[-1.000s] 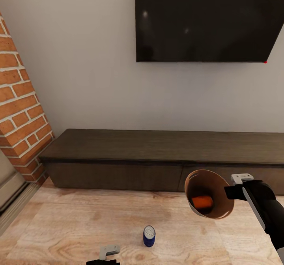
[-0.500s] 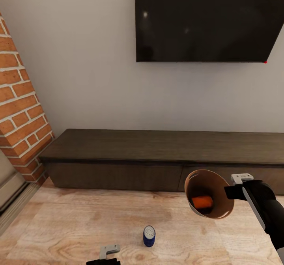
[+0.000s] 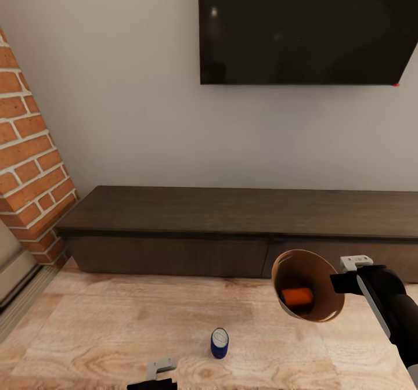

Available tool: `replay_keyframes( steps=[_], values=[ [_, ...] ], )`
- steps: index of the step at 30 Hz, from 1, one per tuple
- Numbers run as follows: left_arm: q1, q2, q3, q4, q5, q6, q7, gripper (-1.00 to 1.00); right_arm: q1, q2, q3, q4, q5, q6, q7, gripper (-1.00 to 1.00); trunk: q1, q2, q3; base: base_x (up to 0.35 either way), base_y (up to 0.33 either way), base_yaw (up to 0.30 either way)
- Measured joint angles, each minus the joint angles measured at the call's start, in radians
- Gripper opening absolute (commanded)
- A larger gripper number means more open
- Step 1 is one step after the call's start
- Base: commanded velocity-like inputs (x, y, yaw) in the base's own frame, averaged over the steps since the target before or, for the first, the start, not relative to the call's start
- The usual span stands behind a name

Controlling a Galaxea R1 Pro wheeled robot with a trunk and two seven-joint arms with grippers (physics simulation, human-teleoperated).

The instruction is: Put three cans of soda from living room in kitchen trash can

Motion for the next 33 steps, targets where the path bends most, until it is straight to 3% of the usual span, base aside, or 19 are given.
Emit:
replay_keyframes(
  steps=[9,33],
  values=[
    [0.000,0.000,0.000,0.000,0.001,-0.007,-0.025,1.00,0.000,0.000,0.000,0.000,0.000,0.000,0.000,-1.00,0.004,-0.002,-0.035,0.000,0.000,0.000],
    [-0.028,0.002,0.000,0.000,0.003,-0.034,-0.031,1.00,0.000,0.000,0.001,0.000,0.000,0.000,0.000,-1.00,0.004,-0.002,-0.035,0.000,0.000,0.000]
  ],
)
